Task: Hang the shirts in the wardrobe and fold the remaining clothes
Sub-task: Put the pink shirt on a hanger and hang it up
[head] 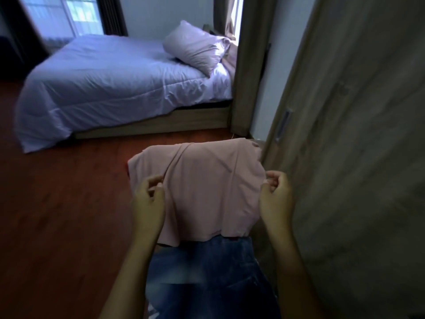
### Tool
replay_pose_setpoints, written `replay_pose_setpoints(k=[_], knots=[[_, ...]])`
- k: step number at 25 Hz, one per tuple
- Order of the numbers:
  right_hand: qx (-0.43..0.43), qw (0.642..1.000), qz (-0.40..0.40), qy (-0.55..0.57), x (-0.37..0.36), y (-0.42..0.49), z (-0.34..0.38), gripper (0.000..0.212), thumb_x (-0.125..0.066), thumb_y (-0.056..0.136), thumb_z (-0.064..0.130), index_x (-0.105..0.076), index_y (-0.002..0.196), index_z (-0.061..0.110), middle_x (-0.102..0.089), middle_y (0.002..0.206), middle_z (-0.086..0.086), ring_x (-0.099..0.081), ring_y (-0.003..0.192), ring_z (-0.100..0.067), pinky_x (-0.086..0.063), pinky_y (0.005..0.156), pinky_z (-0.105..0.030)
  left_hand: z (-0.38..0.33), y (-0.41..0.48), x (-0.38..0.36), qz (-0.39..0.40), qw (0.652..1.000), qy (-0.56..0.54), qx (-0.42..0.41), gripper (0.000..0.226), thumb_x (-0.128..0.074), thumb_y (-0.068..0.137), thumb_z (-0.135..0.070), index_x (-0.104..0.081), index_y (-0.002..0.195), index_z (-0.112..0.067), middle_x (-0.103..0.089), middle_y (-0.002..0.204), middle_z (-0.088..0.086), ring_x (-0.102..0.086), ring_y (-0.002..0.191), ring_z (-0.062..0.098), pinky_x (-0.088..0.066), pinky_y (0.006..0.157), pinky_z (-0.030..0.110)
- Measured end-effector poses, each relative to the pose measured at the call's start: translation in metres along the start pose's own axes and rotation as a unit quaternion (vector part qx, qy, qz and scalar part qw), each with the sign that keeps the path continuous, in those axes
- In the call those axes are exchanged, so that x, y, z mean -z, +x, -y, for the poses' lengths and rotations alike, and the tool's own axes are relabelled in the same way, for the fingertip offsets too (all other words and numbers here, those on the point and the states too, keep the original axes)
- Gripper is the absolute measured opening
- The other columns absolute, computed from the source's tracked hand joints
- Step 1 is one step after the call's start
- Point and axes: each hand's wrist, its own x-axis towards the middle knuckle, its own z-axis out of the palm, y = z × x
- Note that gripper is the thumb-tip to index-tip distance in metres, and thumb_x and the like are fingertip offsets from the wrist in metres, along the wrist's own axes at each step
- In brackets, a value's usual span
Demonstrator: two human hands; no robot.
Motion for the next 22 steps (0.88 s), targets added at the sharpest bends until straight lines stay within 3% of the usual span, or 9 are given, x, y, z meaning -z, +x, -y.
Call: replay_pose_setpoints(k=[4,7,9,13,15,17,19,22], knots=[[-0.061,0.997,0.046,-0.014,-0.059,0.049,-0.023,0.026,-0.046,0.09,0.006,-0.058,0.113,0.01,-0.06,0.115,-0.01,-0.056,0.107,-0.025,-0.042,0.084,-0.029,0.052,0.056,0.002,-0.105,0.986,0.066,0.108,0.039,-0.053,0.09,-0.021,-0.049,0.126,-0.008,-0.053,0.125,0.016,-0.054,0.106,0.028,-0.047,0.091,0.042],[-0.114,0.992,0.052,-0.018,-0.096,0.083,-0.044,0.027,-0.047,0.091,0.007,-0.058,0.116,0.007,-0.061,0.119,-0.013,-0.056,0.111,-0.029,-0.045,0.095,-0.038,0.078,0.091,-0.001,-0.126,0.969,0.122,0.174,0.061,-0.057,0.087,-0.031,-0.037,0.134,0.001,-0.042,0.134,0.026,-0.045,0.119,0.042,-0.04,0.1,0.05],[-0.151,0.987,0.052,-0.032,-0.118,0.106,-0.059,0.03,-0.048,0.09,0.009,-0.057,0.117,0.004,-0.059,0.12,-0.017,-0.055,0.111,-0.033,-0.044,0.096,-0.04,0.089,0.111,-0.003,-0.118,0.965,0.119,0.199,0.072,-0.056,0.082,-0.043,-0.035,0.136,0.0,-0.042,0.135,0.025,-0.044,0.122,0.042,-0.04,0.101,0.052],[-0.258,0.961,0.086,-0.039,-0.156,0.141,-0.112,0.051,-0.047,0.075,0.034,-0.059,0.115,0.003,-0.062,0.116,-0.021,-0.059,0.103,-0.038,-0.049,0.091,-0.051,0.109,0.131,-0.007,-0.145,0.957,0.14,0.207,0.044,-0.054,0.079,-0.046,-0.048,0.108,-0.013,-0.058,0.11,0.018,-0.057,0.098,0.037,-0.05,0.086,0.051],[-0.293,0.953,0.077,-0.022,-0.166,0.15,-0.125,0.048,-0.054,0.082,0.036,-0.058,0.114,0.001,-0.063,0.113,-0.02,-0.061,0.101,-0.038,-0.051,0.089,-0.052,0.113,0.133,-0.01,-0.152,0.953,0.16,0.206,0.027,-0.055,0.081,-0.041,-0.044,0.096,-0.021,-0.058,0.103,0.014,-0.057,0.092,0.035,-0.051,0.083,0.051],[-0.32,0.946,0.044,0.003,-0.165,0.147,-0.115,0.048,-0.062,0.084,0.036,-0.058,0.113,-0.002,-0.064,0.111,-0.019,-0.061,0.099,-0.036,-0.052,0.089,-0.05,0.119,0.136,-0.01,-0.155,0.952,0.179,0.196,0.025,-0.052,0.078,-0.046,-0.042,0.088,-0.025,-0.058,0.098,0.013,-0.057,0.089,0.035,-0.051,0.082,0.051],[-0.309,0.95,0.03,0.02,-0.16,0.139,-0.105,0.047,-0.064,0.082,0.037,-0.06,0.111,0.0,-0.064,0.107,-0.017,-0.061,0.1,-0.035,-0.049,0.092,-0.051,0.121,0.138,-0.008,-0.162,0.949,0.196,0.189,0.027,-0.047,0.075,-0.048,-0.045,0.086,-0.023,-0.058,0.096,0.014,-0.056,0.09,0.036,-0.051,0.082,0.05],[-0.223,0.975,0.018,-0.013,-0.137,0.122,-0.069,0.043,-0.053,0.081,0.039,-0.063,0.109,0.009,-0.066,0.109,-0.015,-0.059,0.104,-0.035,-0.044,0.095,-0.051,0.11,0.134,-0.013,-0.154,0.956,0.165,0.186,0.024,-0.047,0.083,-0.039,-0.048,0.084,-0.015,-0.055,0.087,0.012,-0.054,0.083,0.031,-0.05,0.076,0.045]])
